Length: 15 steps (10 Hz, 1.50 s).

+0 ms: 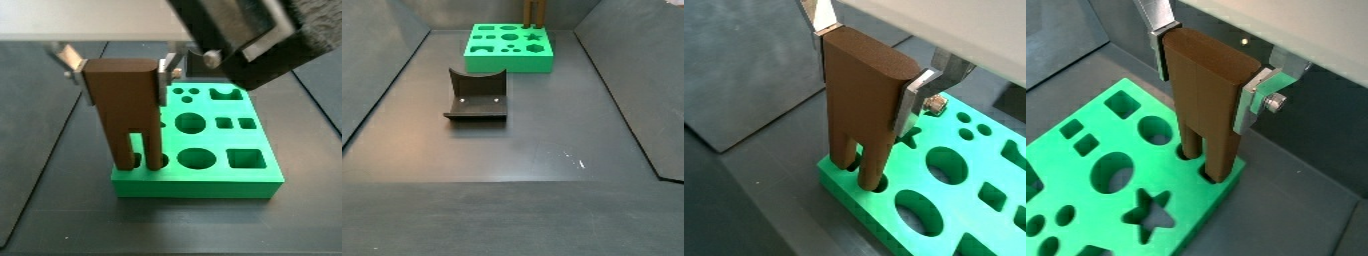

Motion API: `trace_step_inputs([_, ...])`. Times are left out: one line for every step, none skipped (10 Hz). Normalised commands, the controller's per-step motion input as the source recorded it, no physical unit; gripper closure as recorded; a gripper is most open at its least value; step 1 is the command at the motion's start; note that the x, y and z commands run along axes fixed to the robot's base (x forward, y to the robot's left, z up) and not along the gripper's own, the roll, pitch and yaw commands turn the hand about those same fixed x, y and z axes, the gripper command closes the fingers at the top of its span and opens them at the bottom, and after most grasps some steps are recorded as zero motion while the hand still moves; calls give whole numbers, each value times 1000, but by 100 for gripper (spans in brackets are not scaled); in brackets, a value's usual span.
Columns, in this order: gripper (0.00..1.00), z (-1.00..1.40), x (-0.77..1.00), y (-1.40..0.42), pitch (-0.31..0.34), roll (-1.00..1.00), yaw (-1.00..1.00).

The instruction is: Insert the square-circle object.

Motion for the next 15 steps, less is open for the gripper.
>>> trace_step_inputs([100, -426, 0, 3, 0, 0, 249])
trace_step_inputs([100, -617, 303, 117, 30, 59, 23])
trace_step_inputs([100, -614, 551, 0, 93, 70, 0])
trace_step_inputs([100, -614, 737, 0, 160, 96, -117])
trace_step_inputs([100, -649, 657, 0, 167, 166, -146])
trace_step_inputs([100, -811, 571, -43, 81, 129, -129])
trace_step_inputs([100, -871, 483, 0, 60, 166, -143])
trace_step_inputs([100, -823, 134, 6, 0, 220, 0])
trace_step_inputs([100, -749, -43, 26, -27, 277, 0])
trace_step_inputs([100, -686, -154, 11, -13, 244, 0])
trace_step_inputs([100, -591, -54, 74, 0, 206, 0])
trace_step_inputs([100, -606, -14, 0, 0, 241, 0])
trace_step_inputs([100, -951, 31, -106, -4, 216, -20])
trace_step_inputs([100, -1000, 160, -146, -13, 46, -46])
trace_step_inputs([100, -1000, 146, -106, -33, 0, -49])
